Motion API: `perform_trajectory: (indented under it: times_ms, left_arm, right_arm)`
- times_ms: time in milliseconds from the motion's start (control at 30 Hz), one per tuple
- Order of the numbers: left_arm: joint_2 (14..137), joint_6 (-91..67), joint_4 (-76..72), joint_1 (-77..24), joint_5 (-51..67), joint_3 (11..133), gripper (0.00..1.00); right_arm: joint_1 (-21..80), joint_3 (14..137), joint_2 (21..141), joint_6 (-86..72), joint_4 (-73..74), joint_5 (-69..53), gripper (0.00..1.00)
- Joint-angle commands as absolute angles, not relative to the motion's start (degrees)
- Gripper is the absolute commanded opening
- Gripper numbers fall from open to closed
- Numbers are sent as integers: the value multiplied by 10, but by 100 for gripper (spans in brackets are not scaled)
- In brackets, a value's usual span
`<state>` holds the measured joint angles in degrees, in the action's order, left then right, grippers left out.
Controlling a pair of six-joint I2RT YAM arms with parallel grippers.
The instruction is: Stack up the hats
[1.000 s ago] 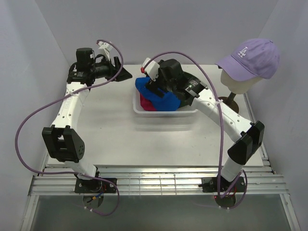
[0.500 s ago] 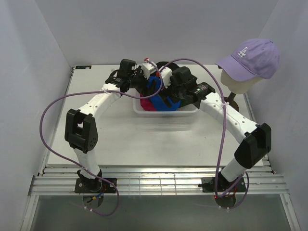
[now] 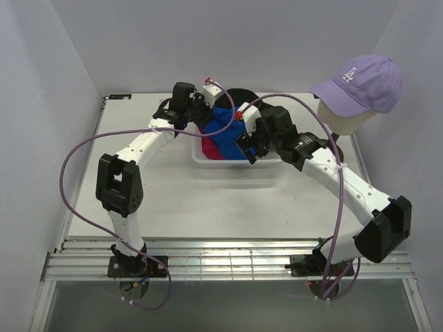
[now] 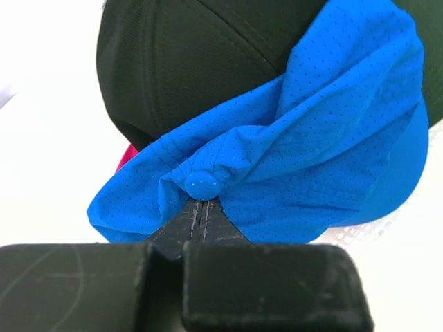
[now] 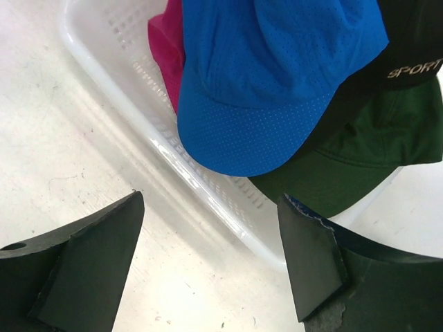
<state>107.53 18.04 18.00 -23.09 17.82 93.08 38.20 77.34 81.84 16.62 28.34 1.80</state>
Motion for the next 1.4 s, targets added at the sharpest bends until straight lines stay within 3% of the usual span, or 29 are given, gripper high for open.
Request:
perform_trajectory:
  times_ms: [0,200,367,500,667,867,1067,1367]
  left_arm:
    - [1037,145,208,-230,172,982,0]
    - [1007,69,340,-221,269,1148,0]
    - [1003,28,416,-221,312,1274,0]
    - [1000,-8,441,-221,318,1338,0]
    - [1002,-27,448,-221,293,1408,0]
    - [1013,-52,442,-221,298,1470,0]
    - [1022,-62,441,-221,316,1490,0]
    - [1033,-66,433,-221,322,1513,0]
  right_arm:
    - [382,751,751,203,227,-17,83]
    - [383,612,617,370,95,-53,84]
    - [385,466,502,570,-150,-105,91]
    - [400,389,468,698,-278,-99,88]
    - [483,321,517,942,-428,-13,93]
    - [529,345,647,1059,-539,68,93]
    - [557,338,762,1229,-844,80,95]
    - [576,335,770,1272,-870,85,94]
